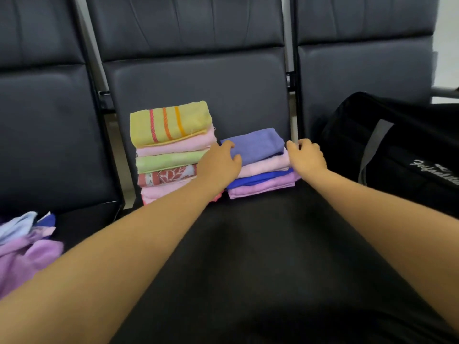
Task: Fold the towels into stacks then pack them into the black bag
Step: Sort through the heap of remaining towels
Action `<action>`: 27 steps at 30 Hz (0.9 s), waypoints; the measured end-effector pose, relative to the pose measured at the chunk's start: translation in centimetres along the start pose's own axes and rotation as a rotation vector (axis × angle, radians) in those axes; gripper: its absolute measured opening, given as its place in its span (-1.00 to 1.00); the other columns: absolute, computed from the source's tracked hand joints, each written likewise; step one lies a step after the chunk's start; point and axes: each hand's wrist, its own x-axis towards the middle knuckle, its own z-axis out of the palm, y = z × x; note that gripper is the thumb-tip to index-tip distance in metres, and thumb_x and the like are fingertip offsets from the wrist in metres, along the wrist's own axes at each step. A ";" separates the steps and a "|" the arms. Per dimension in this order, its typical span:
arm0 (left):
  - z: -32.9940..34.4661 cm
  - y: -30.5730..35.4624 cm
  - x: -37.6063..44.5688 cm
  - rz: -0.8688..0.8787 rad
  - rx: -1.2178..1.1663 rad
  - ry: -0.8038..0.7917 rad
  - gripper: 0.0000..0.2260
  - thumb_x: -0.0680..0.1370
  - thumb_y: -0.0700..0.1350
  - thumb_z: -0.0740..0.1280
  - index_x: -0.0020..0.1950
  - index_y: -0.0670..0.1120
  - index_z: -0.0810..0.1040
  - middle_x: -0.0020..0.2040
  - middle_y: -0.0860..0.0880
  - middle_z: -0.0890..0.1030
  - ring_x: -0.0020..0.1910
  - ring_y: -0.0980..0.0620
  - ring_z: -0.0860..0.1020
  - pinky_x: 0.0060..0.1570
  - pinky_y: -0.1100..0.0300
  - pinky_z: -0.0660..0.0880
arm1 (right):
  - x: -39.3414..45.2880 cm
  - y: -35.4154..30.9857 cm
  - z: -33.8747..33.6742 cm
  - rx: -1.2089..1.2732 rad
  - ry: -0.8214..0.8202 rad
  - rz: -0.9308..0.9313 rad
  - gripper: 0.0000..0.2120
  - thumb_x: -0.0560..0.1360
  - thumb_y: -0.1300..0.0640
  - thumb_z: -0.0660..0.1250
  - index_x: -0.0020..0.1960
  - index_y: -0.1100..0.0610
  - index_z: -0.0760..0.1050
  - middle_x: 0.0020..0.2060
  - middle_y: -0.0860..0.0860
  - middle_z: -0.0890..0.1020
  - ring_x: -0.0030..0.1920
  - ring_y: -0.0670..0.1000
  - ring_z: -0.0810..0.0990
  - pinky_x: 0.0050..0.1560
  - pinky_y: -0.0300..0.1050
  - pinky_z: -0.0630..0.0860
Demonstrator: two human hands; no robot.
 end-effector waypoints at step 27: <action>-25.4 -33.7 -34.8 -0.590 0.248 0.155 -0.57 0.49 0.20 0.25 0.22 -0.03 0.55 0.11 -0.19 0.55 0.15 -0.24 0.47 0.11 -0.09 0.42 | -36.2 -20.6 15.0 0.212 -0.948 -0.425 -0.75 0.55 0.11 0.20 -0.09 0.28 0.52 -0.25 0.07 0.53 -0.26 0.00 0.49 -0.23 -0.09 0.49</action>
